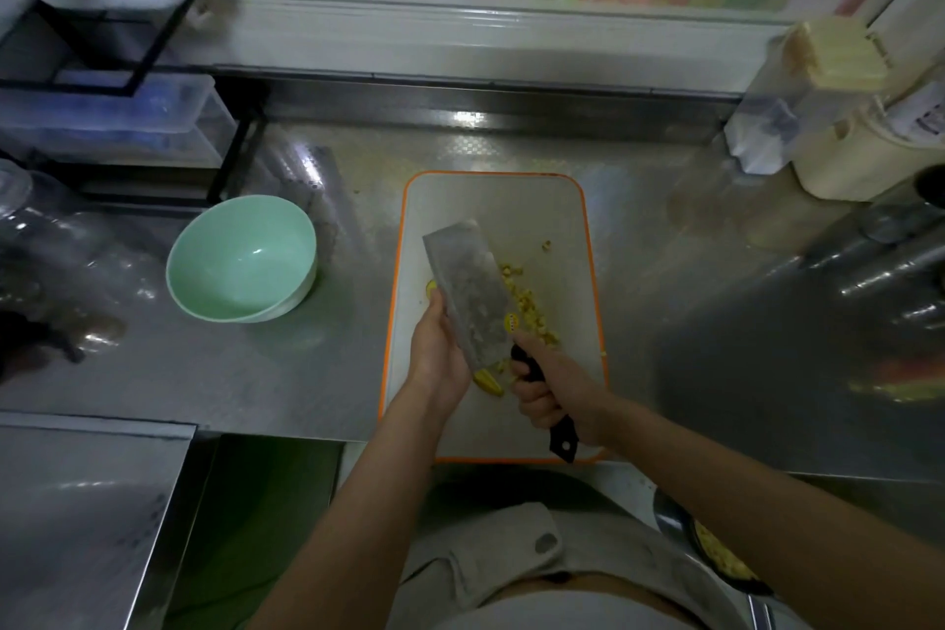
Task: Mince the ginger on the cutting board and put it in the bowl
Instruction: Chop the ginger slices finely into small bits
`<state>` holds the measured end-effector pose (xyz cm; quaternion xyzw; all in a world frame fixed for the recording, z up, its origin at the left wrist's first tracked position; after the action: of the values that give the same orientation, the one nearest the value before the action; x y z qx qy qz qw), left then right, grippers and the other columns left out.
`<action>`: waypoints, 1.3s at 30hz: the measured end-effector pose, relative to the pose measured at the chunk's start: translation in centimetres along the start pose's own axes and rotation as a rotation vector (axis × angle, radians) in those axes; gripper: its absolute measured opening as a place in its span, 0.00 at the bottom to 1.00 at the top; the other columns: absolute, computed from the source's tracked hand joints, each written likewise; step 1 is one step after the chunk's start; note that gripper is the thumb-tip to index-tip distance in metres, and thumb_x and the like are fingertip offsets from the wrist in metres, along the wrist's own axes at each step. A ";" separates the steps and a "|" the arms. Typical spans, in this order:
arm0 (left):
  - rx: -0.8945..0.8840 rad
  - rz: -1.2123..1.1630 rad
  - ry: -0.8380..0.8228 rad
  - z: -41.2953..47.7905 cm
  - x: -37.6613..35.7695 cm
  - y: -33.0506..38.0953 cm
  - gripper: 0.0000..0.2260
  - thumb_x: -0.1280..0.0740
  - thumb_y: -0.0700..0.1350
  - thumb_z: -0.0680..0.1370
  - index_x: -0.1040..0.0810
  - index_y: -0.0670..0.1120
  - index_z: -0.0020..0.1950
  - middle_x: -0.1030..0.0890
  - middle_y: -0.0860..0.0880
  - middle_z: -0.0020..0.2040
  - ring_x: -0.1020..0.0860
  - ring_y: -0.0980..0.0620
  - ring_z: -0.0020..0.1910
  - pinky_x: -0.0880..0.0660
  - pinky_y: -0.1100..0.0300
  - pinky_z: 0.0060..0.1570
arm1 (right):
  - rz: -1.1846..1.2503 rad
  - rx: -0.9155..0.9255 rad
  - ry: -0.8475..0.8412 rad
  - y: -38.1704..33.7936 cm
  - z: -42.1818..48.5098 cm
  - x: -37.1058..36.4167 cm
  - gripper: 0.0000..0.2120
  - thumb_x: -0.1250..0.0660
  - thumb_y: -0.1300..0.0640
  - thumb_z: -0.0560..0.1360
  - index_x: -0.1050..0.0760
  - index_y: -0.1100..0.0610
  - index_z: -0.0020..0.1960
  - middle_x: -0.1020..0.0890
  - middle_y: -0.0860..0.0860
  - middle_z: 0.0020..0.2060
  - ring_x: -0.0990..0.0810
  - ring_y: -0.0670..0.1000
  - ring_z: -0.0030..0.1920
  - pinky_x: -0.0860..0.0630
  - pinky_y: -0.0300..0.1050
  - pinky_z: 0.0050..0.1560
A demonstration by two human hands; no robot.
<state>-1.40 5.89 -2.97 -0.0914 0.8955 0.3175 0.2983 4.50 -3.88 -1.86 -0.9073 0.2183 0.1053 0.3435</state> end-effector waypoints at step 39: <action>-0.399 1.422 -0.157 2.3 -2.6 2.9 0.16 0.38 0.32 0.76 0.29 0.38 0.64 0.25 0.44 0.59 0.28 0.46 0.61 0.33 0.65 0.54 | -0.095 0.124 0.253 -3.4 0.7 6.1 0.21 0.44 0.39 0.78 0.40 0.52 0.33 0.42 0.47 0.24 0.45 0.44 0.21 0.47 0.35 0.20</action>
<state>0.74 9.48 -1.35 0.4810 0.6399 0.5961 0.0616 11.44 -3.16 -2.51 -0.8997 0.2228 -0.0397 0.3733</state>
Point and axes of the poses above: each hand's wrist, its own z-axis towards the middle knuckle, its own x-axis out of the back of the hand, y = z × x, the point moved 8 cm from there along z, towards the middle knuckle
